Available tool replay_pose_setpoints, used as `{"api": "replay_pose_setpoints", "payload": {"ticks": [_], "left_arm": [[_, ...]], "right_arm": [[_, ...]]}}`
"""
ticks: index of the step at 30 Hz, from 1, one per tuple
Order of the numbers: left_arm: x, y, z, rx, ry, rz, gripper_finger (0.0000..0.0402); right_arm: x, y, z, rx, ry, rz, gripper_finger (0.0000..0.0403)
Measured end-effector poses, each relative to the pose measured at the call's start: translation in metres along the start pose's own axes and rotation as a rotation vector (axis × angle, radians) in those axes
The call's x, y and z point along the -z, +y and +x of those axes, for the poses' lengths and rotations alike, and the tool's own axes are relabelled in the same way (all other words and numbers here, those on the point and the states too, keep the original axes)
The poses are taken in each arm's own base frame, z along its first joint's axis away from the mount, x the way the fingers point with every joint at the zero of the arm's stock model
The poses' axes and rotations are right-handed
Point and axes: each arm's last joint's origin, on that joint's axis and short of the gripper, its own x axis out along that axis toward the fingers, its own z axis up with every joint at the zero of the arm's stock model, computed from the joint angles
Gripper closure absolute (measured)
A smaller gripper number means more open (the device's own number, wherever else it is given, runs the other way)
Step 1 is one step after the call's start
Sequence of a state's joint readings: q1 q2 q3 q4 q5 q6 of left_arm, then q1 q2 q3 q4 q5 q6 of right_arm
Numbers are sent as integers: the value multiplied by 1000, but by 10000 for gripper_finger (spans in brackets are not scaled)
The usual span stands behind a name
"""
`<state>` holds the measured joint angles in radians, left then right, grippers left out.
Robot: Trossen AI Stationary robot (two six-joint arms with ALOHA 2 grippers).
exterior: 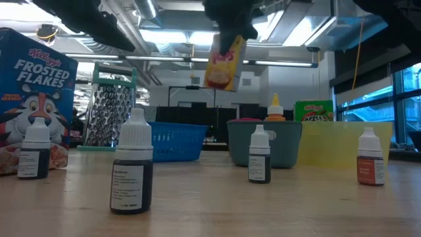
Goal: Pick & Place Kitchen Items
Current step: Put the yellow cereal box into the yellow bin
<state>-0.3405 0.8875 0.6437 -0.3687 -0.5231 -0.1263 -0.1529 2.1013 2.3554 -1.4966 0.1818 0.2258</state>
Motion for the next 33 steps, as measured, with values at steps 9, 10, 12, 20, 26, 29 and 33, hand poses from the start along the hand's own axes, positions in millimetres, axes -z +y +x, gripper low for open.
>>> {"api": "replay_pose_setpoints", "payload": {"ticks": [9, 10, 12, 20, 26, 29, 33], "left_arm": [[0, 0, 0, 0, -2, -3, 123], [0, 0, 0, 0, -2, -3, 123], [0, 0, 0, 1, -4, -4, 123], [-1, 0, 0, -2, -6, -13, 123], [-1, 0, 0, -2, -6, -14, 123], [-1, 0, 0, -3, -6, -21, 123], [-1, 0, 0, -3, -7, -24, 123]], "right_arm": [[28, 28, -47, -45, -24, -102, 233], [32, 31, -54, -54, -39, -113, 233], [39, 37, -66, -72, -65, -135, 233], [63, 54, -105, -146, -141, -208, 233], [82, 58, -132, -229, -183, -250, 233], [92, 54, -143, -238, -201, -261, 233], [112, 41, -155, -245, -204, -252, 233]]}}
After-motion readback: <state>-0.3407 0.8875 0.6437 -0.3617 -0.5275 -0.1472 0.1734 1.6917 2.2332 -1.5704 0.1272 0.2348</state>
